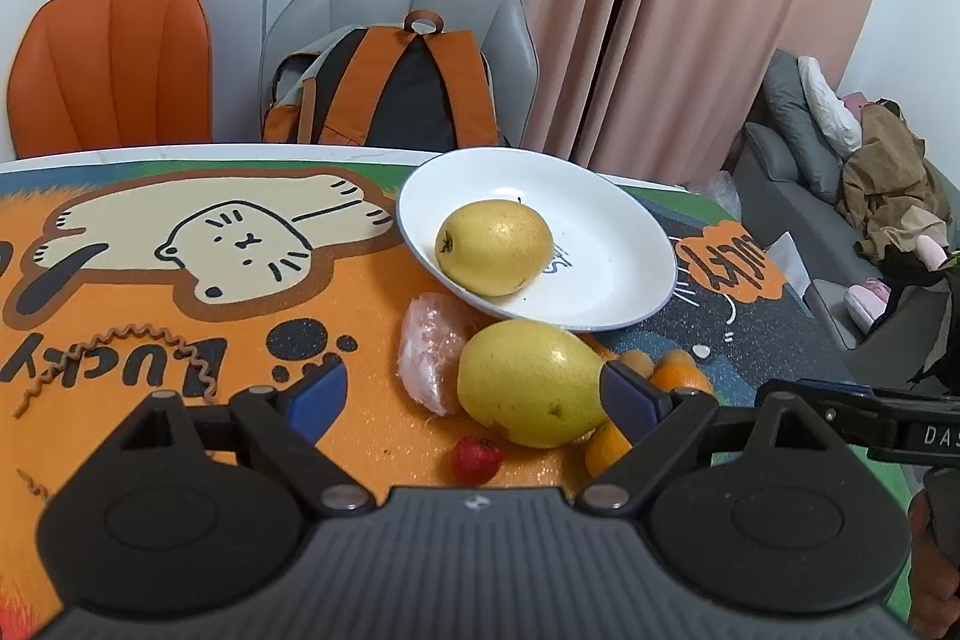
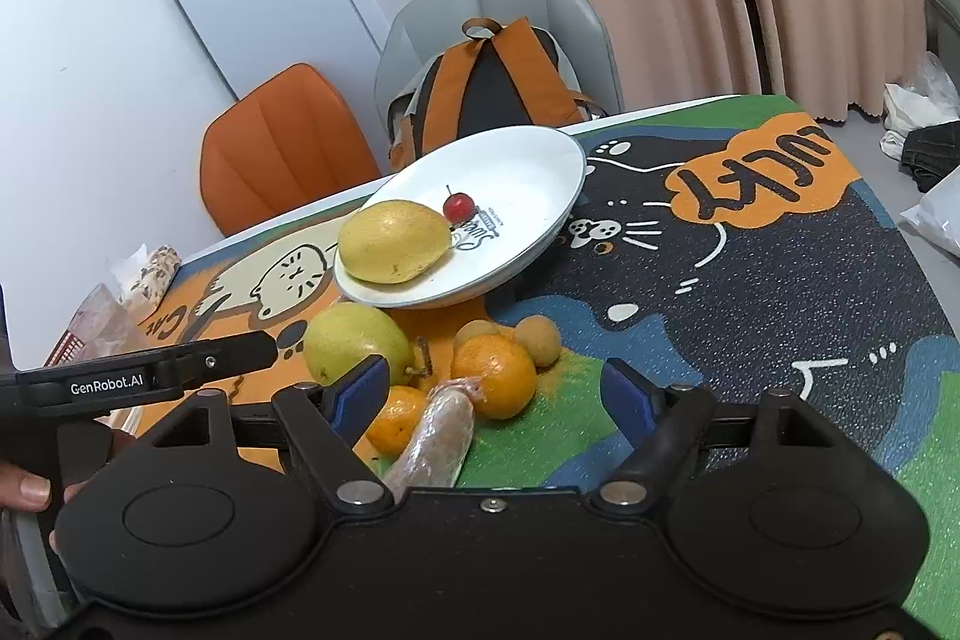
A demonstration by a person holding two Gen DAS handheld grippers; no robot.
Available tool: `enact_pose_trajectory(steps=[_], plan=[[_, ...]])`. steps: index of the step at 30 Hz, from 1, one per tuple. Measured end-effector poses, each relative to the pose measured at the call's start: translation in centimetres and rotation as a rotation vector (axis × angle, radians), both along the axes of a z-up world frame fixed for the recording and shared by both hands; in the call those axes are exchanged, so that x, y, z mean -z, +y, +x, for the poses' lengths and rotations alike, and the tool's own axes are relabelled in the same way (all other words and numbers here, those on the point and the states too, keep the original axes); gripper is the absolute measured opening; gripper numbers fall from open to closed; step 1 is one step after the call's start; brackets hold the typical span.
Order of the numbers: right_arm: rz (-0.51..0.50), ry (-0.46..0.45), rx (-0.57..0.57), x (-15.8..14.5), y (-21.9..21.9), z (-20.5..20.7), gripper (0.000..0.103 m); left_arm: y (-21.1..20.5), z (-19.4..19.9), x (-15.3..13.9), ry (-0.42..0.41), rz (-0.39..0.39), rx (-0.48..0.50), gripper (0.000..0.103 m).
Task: Organize fruits
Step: 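Grasp the second yellow pear with the left gripper while the right gripper grasps a tangerine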
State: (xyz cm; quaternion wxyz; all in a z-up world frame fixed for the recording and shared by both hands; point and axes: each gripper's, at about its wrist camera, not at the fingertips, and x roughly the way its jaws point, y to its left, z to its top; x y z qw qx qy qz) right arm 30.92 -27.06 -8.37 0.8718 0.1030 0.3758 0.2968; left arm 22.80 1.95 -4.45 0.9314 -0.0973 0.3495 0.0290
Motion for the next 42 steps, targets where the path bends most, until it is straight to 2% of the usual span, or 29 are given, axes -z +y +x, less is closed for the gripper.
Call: enact_pose_trajectory(steps=[12, 15, 19, 25, 38, 40, 42], plan=[[0.012, 0.023, -0.003, 0.7, 0.2, -0.6, 0.076, -0.2, -1.5, 0.8, 0.015, -0.018, 0.021, 0.09], [0.016, 0.031, -0.009, 0.8, 0.6, -0.2, 0.072, -0.1, -1.3, 0.9, 0.013, -0.015, 0.014, 0.09], [0.017, 0.052, -0.022, 1.2, 1.4, 0.4, 0.059, -0.1, -0.8, 0.8, 0.004, -0.015, 0.016, 0.089], [0.025, 0.071, -0.016, 1.6, 2.0, 1.5, 0.055, -0.1, 0.3, 1.0, 0.008, -0.02, 0.027, 0.084], [-0.031, 0.135, -0.025, 2.8, 3.7, 3.9, 0.054, -1.1, 2.8, 1.7, 0.031, -0.036, 0.074, 0.074], [-0.036, 0.154, -0.03, 3.4, 3.8, 4.1, 0.043, -1.2, 3.1, 1.9, 0.036, -0.036, 0.083, 0.074], [-0.029, 0.156, -0.028, 3.5, 3.7, 4.3, 0.04, -1.3, 3.4, 2.1, 0.041, -0.04, 0.091, 0.074]])
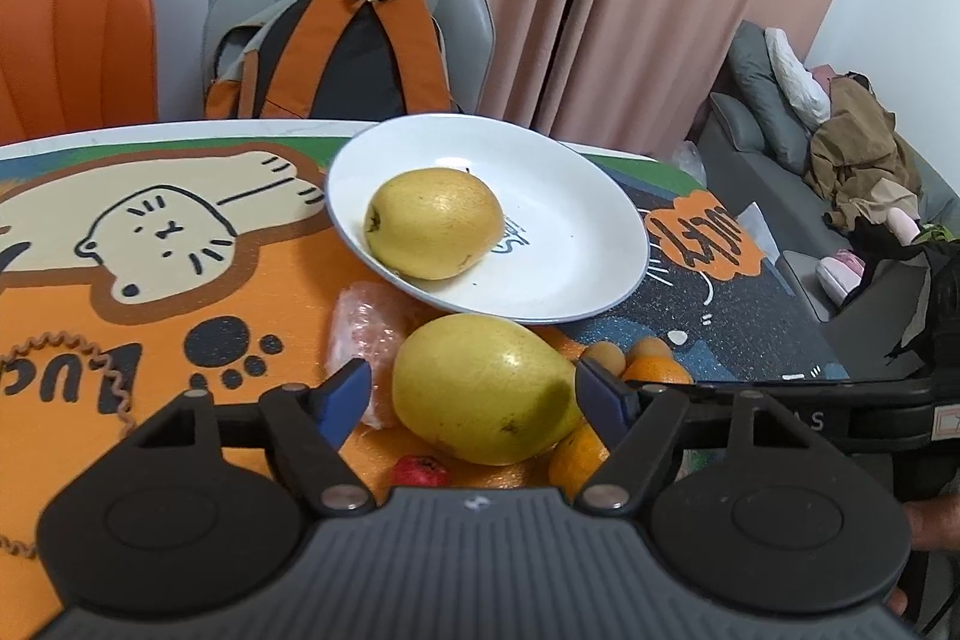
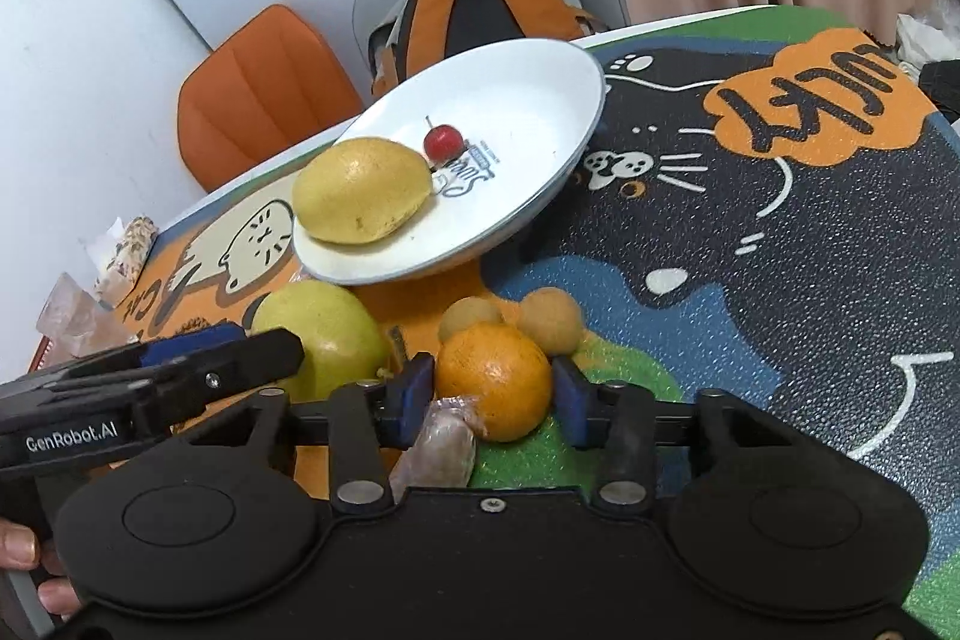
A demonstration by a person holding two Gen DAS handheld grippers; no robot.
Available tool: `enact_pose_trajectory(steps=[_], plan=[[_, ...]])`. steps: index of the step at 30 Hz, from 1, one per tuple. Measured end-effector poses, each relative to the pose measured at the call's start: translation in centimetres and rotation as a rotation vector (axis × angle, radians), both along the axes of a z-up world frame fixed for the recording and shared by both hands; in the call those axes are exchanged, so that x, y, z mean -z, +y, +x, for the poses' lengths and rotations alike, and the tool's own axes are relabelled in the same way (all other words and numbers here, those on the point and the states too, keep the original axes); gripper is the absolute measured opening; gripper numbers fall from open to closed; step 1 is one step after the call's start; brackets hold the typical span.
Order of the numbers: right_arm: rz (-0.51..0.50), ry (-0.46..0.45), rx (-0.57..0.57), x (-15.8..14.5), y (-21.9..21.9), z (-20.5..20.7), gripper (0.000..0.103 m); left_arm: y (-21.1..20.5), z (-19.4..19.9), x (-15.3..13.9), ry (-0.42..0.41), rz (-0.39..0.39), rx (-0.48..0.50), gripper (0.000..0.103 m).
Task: Organize fruits
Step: 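Grasp the second yellow pear with the left gripper while the right gripper grasps a tangerine, then place the tangerine on the white plate and open the right gripper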
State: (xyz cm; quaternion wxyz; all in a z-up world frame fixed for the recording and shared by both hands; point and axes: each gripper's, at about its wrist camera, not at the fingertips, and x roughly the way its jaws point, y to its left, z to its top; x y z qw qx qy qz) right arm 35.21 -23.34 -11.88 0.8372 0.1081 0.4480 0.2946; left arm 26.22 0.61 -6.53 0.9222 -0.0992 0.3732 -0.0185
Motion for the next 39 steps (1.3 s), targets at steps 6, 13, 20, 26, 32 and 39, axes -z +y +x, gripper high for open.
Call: enact_pose_trajectory(steps=[6, 13, 20, 26, 32, 39], plan=[[0.02, -0.017, 0.005, -0.7, -0.5, 0.1, 0.039, -0.7, 1.0, 0.6, 0.014, 0.014, 0.013, 0.074], [0.033, -0.037, 0.026, -1.5, -1.1, 0.6, 0.04, -0.9, 1.6, 1.2, 0.02, 0.01, 0.027, 0.076], [0.04, -0.065, 0.026, -2.5, -1.4, 0.6, 0.04, -1.2, 2.4, 2.3, 0.059, -0.029, 0.049, 0.076], [0.039, -0.078, 0.025, -2.8, -1.4, 0.4, 0.04, -1.3, 2.1, 2.7, 0.068, -0.042, 0.038, 0.074], [0.043, -0.079, 0.02, -2.6, -1.0, 0.6, 0.04, -0.3, 1.1, 1.6, 0.034, -0.021, 0.002, 0.074], [0.068, -0.1, 0.006, -3.4, 0.4, 1.3, 0.04, 1.2, 0.1, -0.4, -0.002, -0.008, -0.03, 0.074]])
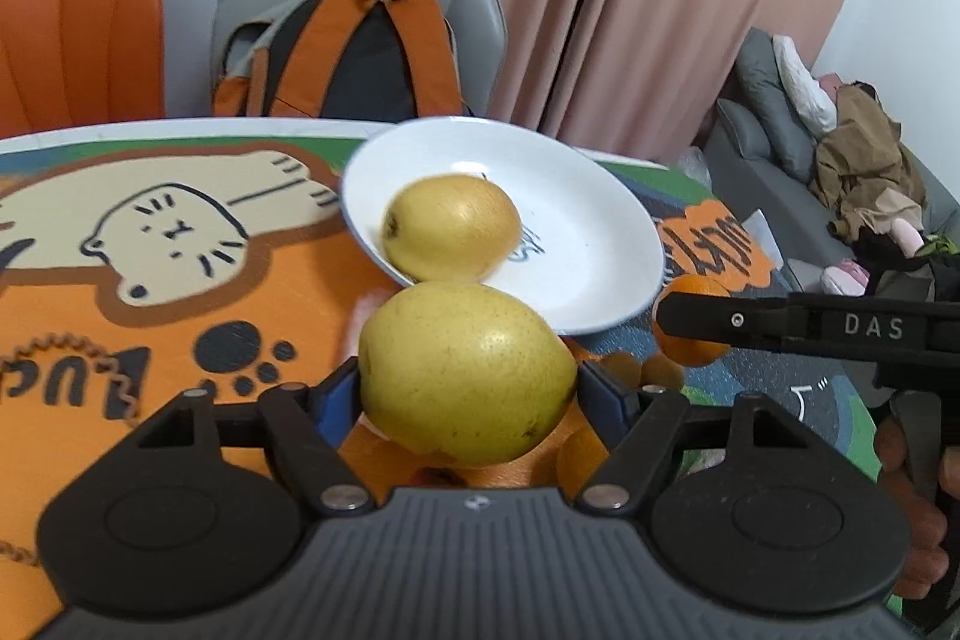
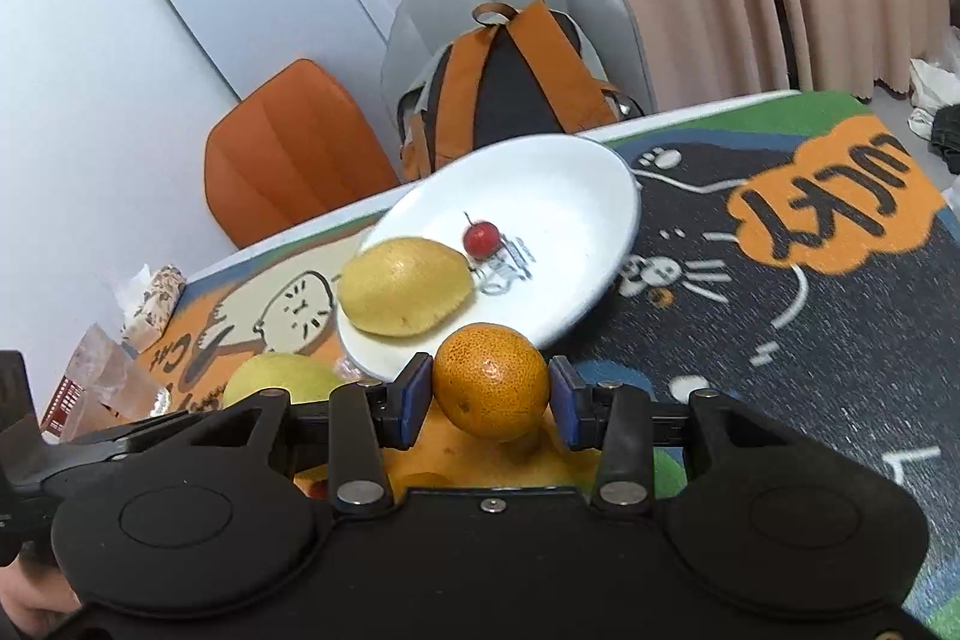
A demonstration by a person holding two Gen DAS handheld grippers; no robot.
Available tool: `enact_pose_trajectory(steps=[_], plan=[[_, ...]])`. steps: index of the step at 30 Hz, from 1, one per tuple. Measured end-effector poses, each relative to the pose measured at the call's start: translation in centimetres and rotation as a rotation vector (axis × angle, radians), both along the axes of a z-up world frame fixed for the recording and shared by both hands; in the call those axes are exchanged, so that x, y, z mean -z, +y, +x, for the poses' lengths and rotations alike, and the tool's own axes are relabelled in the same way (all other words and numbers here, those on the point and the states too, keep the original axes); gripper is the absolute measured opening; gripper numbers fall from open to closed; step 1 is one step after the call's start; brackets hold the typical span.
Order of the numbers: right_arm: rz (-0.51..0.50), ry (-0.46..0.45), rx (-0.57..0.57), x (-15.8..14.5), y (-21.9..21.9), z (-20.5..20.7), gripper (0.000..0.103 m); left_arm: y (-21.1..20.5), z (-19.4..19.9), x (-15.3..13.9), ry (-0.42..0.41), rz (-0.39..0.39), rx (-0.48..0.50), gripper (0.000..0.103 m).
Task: Organize fruits
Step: 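Place the tangerine on the white plate and open the right gripper, then lower the second pear onto the white plate and open the left gripper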
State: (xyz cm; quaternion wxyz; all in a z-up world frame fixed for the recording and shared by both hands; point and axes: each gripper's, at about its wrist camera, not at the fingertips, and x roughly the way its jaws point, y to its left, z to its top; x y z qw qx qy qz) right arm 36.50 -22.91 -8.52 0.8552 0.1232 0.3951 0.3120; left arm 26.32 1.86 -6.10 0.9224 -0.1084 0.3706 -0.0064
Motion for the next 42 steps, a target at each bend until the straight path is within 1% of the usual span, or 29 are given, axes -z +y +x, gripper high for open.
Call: enact_pose_trajectory(steps=[9, 12, 13, 16, 21, 28, 34, 38, 42], plan=[[0.015, -0.026, -0.007, -0.6, 2.0, 1.5, 0.04, 1.5, -0.5, -1.3, -0.027, 0.011, -0.043, 0.074], [0.018, -0.046, 0.005, -0.6, 2.4, 1.8, 0.048, 1.6, -0.4, -1.5, -0.03, 0.014, -0.05, 0.074], [0.016, -0.044, 0.007, -0.6, 2.4, 1.9, 0.052, 1.7, -0.3, -1.6, -0.032, 0.014, -0.05, 0.074], [0.024, -0.04, 0.001, -0.6, 2.1, 1.6, 0.053, 1.7, -0.3, -1.8, -0.039, 0.014, -0.044, 0.074], [0.021, -0.029, 0.021, -0.3, 0.5, 0.9, 0.055, 1.2, 0.4, -2.0, -0.048, 0.013, -0.035, 0.074], [0.013, -0.036, 0.056, -0.4, -2.2, -0.2, 0.062, -0.1, 2.2, -2.3, -0.063, 0.005, -0.009, 0.074], [0.009, -0.037, 0.097, -0.4, -4.5, -0.7, 0.064, -1.8, 4.1, -2.5, -0.069, -0.005, 0.028, 0.074], [0.009, -0.043, 0.113, -0.6, -5.6, -1.1, 0.064, -3.0, 5.1, -2.0, -0.064, -0.008, 0.048, 0.074], [0.001, -0.053, 0.125, -1.0, -6.4, -1.5, 0.067, -4.1, 6.0, -1.3, -0.049, -0.009, 0.055, 0.074]])
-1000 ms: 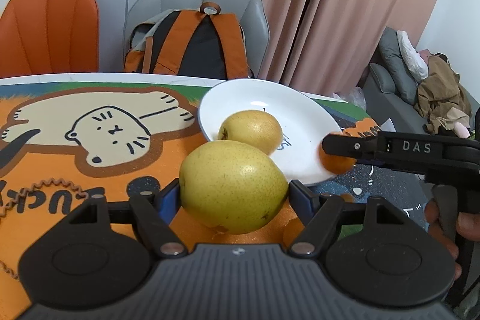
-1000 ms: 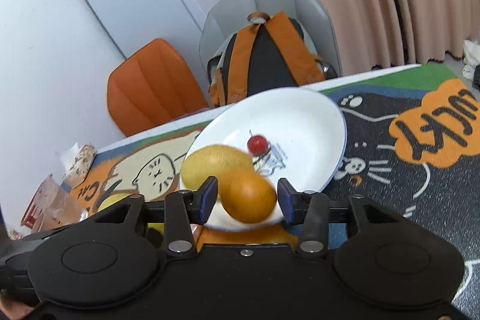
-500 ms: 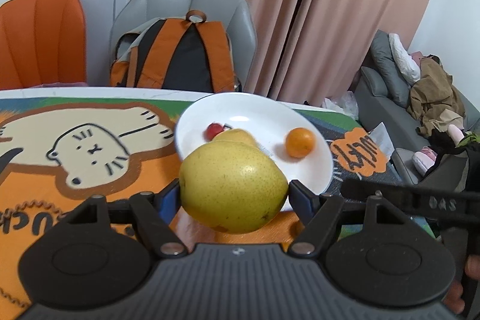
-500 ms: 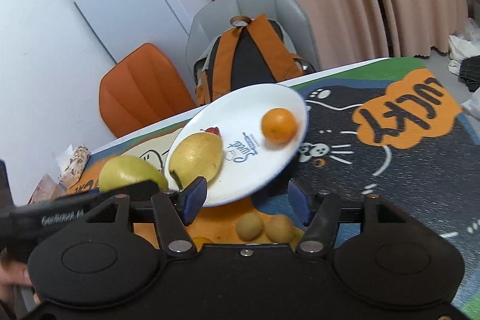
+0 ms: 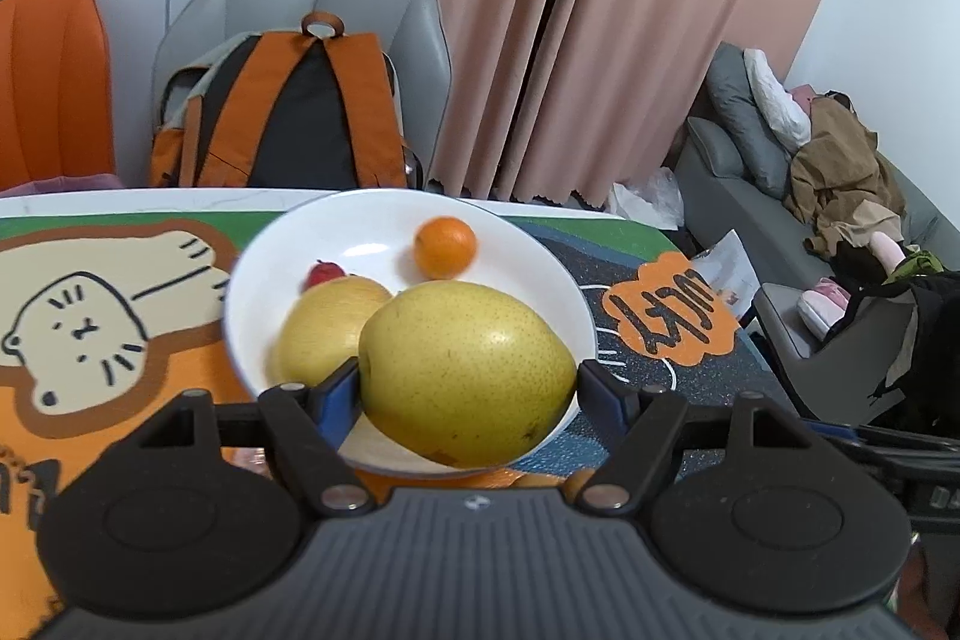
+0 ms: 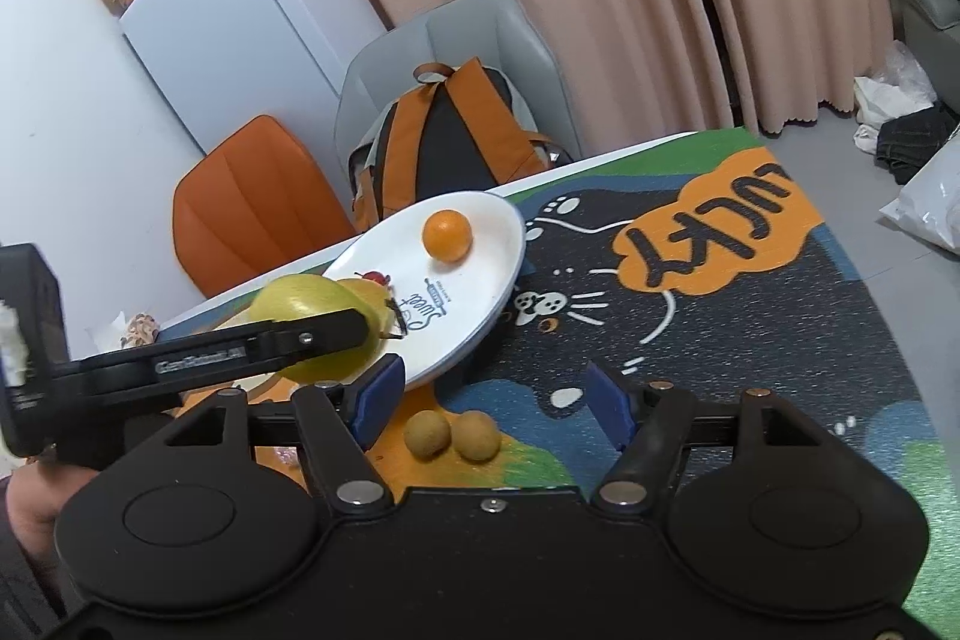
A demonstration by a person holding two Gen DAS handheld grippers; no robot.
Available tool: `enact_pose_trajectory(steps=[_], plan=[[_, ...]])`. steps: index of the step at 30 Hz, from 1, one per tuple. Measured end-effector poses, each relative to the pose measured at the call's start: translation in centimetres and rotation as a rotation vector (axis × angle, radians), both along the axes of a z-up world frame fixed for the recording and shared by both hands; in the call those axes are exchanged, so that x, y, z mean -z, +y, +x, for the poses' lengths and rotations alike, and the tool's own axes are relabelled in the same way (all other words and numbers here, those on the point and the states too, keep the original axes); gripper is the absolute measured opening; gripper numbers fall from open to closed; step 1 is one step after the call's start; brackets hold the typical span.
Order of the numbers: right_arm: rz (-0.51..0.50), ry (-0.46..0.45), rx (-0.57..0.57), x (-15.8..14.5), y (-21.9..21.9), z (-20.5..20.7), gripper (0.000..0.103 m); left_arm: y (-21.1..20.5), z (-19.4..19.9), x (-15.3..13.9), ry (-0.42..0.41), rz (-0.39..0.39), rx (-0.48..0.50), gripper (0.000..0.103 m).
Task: Organize fruits
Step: 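Lower the second pear onto the white plate and open the left gripper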
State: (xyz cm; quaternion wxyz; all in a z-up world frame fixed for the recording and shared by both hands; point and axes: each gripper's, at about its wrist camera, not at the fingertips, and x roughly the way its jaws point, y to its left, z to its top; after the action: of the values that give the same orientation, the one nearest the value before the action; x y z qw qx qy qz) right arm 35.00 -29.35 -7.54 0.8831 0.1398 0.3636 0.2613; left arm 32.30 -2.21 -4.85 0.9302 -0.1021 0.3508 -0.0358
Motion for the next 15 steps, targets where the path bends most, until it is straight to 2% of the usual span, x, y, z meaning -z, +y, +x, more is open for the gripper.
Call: enact_pose_trajectory(steps=[3, 8, 15], plan=[[-0.004, -0.007, 0.009, -0.2, -0.6, -0.2, 0.067, -0.2, 1.0, 0.7, 0.024, -0.009, -0.02, 0.074], [-0.003, -0.006, 0.022, -0.1, -1.3, -0.4, 0.068, -0.4, 1.4, 0.6, 0.017, 0.025, -0.072, 0.071], [0.006, 0.005, 0.013, 0.1, -1.1, -0.9, 0.07, 0.5, 0.2, 1.1, 0.055, 0.01, -0.089, 0.071]])
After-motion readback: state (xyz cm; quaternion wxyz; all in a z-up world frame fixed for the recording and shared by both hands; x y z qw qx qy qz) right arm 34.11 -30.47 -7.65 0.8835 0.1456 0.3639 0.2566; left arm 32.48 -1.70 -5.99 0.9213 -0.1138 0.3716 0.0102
